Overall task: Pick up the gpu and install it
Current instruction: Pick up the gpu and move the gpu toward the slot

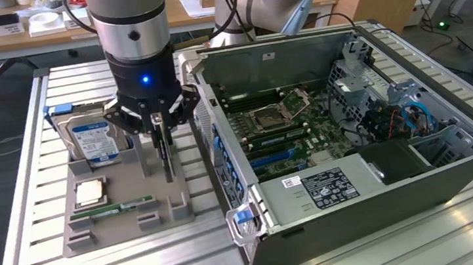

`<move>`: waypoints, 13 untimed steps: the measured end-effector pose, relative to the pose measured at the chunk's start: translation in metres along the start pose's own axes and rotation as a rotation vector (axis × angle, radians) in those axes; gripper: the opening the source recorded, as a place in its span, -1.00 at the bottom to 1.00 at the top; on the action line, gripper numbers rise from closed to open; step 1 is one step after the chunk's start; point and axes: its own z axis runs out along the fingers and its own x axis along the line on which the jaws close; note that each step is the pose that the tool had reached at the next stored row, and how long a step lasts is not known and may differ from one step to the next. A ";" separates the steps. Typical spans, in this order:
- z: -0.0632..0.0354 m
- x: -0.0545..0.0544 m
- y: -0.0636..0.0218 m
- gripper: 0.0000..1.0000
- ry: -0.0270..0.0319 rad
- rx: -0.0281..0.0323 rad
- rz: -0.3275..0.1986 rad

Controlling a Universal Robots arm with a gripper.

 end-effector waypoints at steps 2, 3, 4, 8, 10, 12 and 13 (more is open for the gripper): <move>0.0000 0.000 0.0000 -0.47 0.0000 0.0001 0.000; 0.0000 0.000 0.0000 -0.47 0.0000 0.0000 0.000; 0.0000 0.000 0.0000 -0.47 0.0000 0.0000 0.000; 0.0000 0.000 0.0000 -0.47 0.0000 0.0000 0.000; 0.0000 0.000 0.0000 -0.47 0.0000 0.0000 0.000; -0.0007 0.000 0.0000 -0.47 0.0002 0.0002 0.000; -0.0015 0.000 0.0000 -0.47 0.0002 0.0003 0.000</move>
